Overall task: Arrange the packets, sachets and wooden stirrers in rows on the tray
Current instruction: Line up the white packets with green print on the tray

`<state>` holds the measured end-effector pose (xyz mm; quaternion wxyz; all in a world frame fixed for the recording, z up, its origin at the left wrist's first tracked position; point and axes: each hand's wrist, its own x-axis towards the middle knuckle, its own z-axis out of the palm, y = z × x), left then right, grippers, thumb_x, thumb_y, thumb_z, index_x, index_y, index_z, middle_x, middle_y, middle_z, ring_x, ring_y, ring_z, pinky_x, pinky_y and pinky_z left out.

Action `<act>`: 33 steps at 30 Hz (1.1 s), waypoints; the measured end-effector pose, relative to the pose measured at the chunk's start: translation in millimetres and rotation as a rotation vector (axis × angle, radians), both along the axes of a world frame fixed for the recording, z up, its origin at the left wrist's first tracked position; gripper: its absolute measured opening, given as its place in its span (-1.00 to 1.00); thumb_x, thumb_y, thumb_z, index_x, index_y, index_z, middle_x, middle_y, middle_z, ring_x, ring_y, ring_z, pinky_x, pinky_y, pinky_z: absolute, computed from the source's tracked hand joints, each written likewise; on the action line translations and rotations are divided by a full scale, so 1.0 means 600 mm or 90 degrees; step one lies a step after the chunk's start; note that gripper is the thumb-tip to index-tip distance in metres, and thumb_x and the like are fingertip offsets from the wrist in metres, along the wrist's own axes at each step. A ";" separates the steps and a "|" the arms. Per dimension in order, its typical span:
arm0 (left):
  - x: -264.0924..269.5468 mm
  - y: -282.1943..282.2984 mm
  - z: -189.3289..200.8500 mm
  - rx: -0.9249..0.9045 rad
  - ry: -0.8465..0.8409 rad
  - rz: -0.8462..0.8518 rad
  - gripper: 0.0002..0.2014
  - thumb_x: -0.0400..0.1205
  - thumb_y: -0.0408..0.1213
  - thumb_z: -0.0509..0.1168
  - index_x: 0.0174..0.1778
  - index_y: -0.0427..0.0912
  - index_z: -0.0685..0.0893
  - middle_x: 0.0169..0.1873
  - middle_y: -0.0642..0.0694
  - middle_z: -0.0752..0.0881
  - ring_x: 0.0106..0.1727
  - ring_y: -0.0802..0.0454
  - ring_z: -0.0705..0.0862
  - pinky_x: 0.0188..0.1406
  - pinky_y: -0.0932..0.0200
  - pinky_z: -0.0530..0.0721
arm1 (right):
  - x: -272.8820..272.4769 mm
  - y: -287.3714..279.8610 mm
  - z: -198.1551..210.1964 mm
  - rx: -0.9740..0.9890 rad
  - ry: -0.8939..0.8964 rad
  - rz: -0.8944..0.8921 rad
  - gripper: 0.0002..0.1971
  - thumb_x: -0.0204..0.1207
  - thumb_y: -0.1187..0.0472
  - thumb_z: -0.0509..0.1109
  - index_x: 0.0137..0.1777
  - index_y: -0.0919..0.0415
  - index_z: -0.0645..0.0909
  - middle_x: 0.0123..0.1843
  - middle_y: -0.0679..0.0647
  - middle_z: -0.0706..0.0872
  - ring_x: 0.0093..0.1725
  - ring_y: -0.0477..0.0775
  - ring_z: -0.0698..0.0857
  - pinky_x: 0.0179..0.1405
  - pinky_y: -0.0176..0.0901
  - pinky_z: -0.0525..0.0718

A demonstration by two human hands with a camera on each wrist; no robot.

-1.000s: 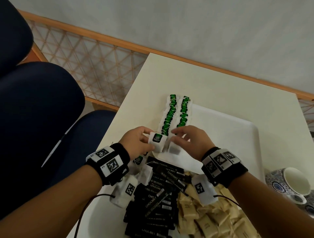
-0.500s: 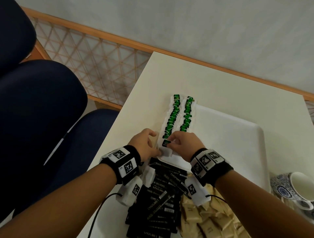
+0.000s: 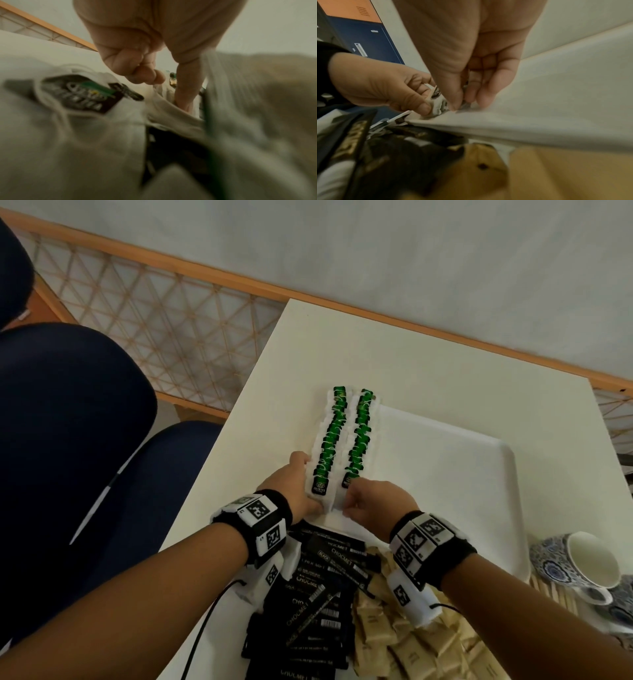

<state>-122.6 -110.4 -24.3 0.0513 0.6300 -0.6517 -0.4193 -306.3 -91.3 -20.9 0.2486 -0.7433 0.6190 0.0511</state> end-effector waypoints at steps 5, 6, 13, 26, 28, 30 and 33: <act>0.007 -0.001 0.014 0.013 0.019 0.021 -0.16 0.37 -0.06 0.58 0.44 0.01 0.19 -0.19 0.04 0.56 -0.16 0.05 0.61 -0.17 0.11 0.57 | 0.002 -0.001 0.009 -0.001 -0.015 -0.005 -0.92 0.50 0.00 0.41 -0.10 -0.10 0.56 -0.17 -0.19 0.69 -0.11 -0.07 0.66 -0.11 -0.19 0.62; 0.016 0.000 0.020 0.012 0.035 0.041 -0.22 0.39 -0.05 0.56 0.40 0.04 0.22 -0.18 0.02 0.58 -0.18 0.05 0.62 -0.20 0.12 0.57 | 0.002 0.002 0.015 -0.003 -0.029 -0.001 -0.92 0.51 -0.01 0.40 -0.08 -0.08 0.58 -0.18 -0.19 0.68 -0.14 -0.08 0.64 -0.11 -0.18 0.62; 0.136 0.045 0.048 -0.075 0.008 0.078 -0.91 0.55 -0.18 0.40 -0.18 0.09 0.62 -0.27 0.01 0.66 -0.29 0.09 0.58 -0.32 0.24 0.52 | 0.055 0.024 0.063 -0.005 -0.105 0.106 -0.81 0.62 -0.01 0.26 0.10 -0.07 0.67 -0.13 -0.22 0.61 -0.17 -0.15 0.54 -0.16 -0.20 0.56; 0.135 0.168 -0.001 -0.049 -0.063 -0.021 -0.71 0.36 0.11 0.48 -0.18 0.18 0.53 -0.15 0.19 0.50 -0.16 0.22 0.55 -0.11 0.14 0.64 | 0.120 0.063 0.052 0.031 -0.099 0.215 -0.87 0.48 -0.04 0.42 -0.02 -0.11 0.69 -0.16 -0.18 0.47 -0.13 -0.15 0.51 -0.06 -0.17 0.57; 0.131 0.165 -0.013 -0.065 -0.064 -0.027 -0.75 0.38 0.09 0.46 -0.26 0.13 0.51 -0.15 0.19 0.49 -0.14 0.21 0.53 -0.13 0.17 0.59 | 0.110 0.060 0.062 0.029 -0.143 0.173 -0.91 0.48 0.04 0.43 -0.05 -0.12 0.73 -0.33 -0.18 0.45 -0.32 -0.23 0.45 -0.25 -0.26 0.47; 0.130 0.165 -0.022 -0.064 -0.058 -0.042 -0.74 0.43 0.07 0.43 -0.35 0.11 0.48 -0.14 0.20 0.46 -0.12 0.20 0.52 -0.13 0.20 0.55 | 0.095 0.058 0.073 0.060 -0.180 0.101 -0.93 0.49 0.07 0.43 -0.09 -0.12 0.73 -0.47 -0.13 0.48 -0.48 -0.20 0.44 -0.40 -0.33 0.42; 0.133 0.164 -0.022 -0.090 -0.005 -0.037 -0.75 0.49 -0.04 0.40 -0.38 0.07 0.46 -0.02 0.23 0.43 -0.04 0.22 0.51 -0.10 0.26 0.48 | 0.071 0.057 0.084 0.155 -0.286 -0.048 -0.90 0.51 0.18 0.44 -0.12 -0.06 0.74 -0.39 -0.04 0.71 -0.41 -0.17 0.63 -0.23 -0.31 0.64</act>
